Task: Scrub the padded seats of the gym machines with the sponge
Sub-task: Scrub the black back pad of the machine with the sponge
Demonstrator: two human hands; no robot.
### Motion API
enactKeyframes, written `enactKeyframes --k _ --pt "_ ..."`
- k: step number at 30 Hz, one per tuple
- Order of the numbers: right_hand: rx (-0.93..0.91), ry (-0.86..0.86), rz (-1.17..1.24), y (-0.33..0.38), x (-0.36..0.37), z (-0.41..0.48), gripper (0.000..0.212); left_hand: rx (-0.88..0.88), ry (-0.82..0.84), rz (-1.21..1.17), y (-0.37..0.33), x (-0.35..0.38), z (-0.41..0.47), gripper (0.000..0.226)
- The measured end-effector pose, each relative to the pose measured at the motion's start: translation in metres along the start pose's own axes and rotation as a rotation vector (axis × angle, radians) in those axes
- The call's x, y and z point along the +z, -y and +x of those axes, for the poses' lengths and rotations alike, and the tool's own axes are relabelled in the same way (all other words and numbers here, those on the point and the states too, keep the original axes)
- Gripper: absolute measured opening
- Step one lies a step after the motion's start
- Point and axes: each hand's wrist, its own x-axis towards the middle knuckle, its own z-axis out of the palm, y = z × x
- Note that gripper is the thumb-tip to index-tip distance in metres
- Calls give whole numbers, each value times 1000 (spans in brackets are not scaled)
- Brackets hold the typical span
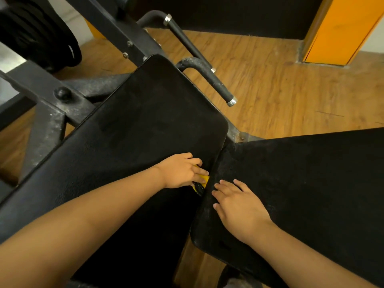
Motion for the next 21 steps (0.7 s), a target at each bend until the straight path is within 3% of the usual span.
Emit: enactKeyframes --k 16,21 --pt "-47 -40 80 -3 0 1 49 -212 24 -37 40 -20 36 46" --pt "-49 -11 75 -3 -2 3 51 -204 59 58 41 -10 44 53"
